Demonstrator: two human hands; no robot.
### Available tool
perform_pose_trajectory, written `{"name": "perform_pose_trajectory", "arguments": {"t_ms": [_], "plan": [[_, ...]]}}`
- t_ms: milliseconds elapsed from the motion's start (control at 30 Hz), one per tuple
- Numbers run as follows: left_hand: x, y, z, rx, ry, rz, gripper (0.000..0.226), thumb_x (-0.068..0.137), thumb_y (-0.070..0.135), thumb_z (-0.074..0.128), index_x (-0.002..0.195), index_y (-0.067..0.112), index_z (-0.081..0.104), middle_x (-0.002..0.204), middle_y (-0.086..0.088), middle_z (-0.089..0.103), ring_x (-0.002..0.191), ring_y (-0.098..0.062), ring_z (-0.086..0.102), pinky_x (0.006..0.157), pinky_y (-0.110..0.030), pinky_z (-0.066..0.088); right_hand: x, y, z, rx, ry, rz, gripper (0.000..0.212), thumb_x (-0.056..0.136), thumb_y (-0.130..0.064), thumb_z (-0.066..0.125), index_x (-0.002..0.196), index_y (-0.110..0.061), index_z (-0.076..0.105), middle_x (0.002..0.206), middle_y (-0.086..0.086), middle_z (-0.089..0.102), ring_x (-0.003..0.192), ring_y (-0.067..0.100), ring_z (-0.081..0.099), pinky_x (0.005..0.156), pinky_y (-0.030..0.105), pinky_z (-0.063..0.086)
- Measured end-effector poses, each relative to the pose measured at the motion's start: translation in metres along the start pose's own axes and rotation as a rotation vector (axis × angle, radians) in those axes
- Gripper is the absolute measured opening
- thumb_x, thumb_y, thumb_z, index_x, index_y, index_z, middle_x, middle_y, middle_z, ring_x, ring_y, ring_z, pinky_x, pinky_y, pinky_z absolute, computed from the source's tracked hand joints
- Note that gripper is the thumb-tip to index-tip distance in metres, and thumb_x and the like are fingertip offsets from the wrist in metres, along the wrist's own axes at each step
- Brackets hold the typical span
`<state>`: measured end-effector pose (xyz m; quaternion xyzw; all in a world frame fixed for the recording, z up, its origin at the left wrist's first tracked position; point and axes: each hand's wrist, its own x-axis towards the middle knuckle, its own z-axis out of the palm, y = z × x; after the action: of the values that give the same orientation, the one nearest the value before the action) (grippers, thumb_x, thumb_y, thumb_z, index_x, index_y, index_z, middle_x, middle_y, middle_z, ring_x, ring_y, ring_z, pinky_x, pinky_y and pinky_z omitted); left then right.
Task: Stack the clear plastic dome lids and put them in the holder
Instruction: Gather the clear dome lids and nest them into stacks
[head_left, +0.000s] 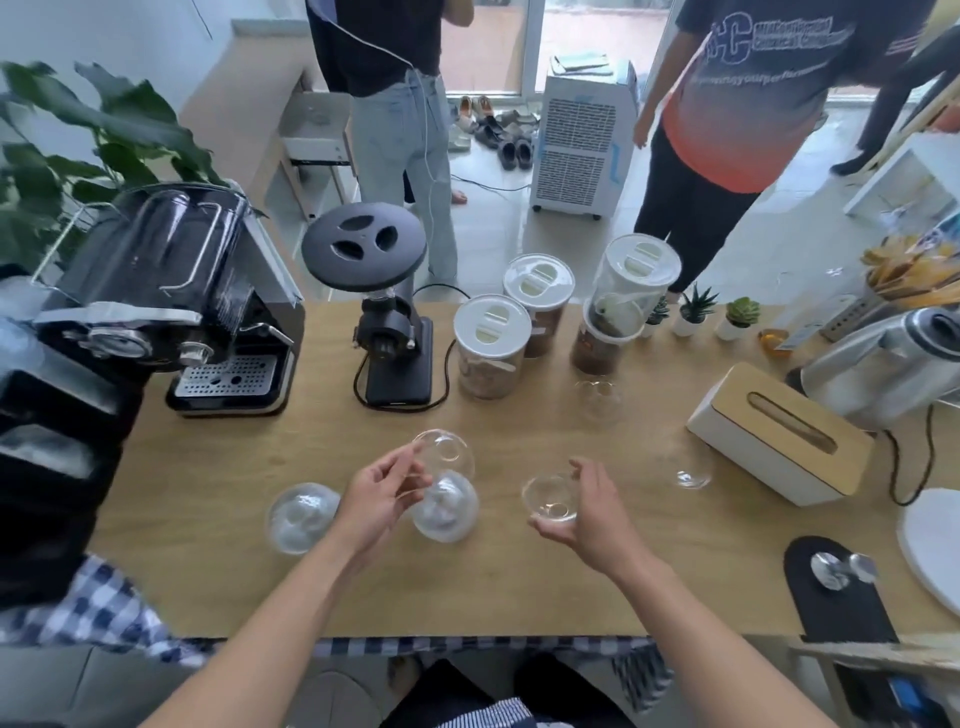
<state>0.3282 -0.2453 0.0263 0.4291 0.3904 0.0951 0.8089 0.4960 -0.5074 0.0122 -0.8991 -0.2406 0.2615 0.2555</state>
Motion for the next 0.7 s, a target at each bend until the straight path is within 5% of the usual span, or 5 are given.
{"name": "perform_pose_trajectory", "arguments": {"t_ms": [467,700], "plan": [[0.006,-0.054,-0.044,-0.002,0.103,-0.099,0.028,0.113,0.015,0.06,0.136,0.013,0.076,0.083,0.001,0.075,0.08,-0.015,0.067,0.072,-0.026,0.061,0.001,-0.087,0.033,-0.567,-0.091,-0.18,0.132,0.081,-0.072,0.08,0.174,-0.016,0.006,0.155,0.006,0.049,0.136,0.029,0.046,0.11,0.045,0.047],[0.018,-0.064,-0.037,0.136,0.216,-0.058,0.019,0.112,0.025,0.066,0.123,0.019,0.08,0.096,-0.005,0.077,0.087,-0.018,0.068,0.077,-0.031,0.061,0.004,-0.108,0.044,-0.53,-0.109,-0.21,0.124,0.082,-0.073,0.081,0.171,-0.015,0.017,0.158,0.006,0.047,0.137,0.031,0.049,0.113,0.05,0.047]]}}
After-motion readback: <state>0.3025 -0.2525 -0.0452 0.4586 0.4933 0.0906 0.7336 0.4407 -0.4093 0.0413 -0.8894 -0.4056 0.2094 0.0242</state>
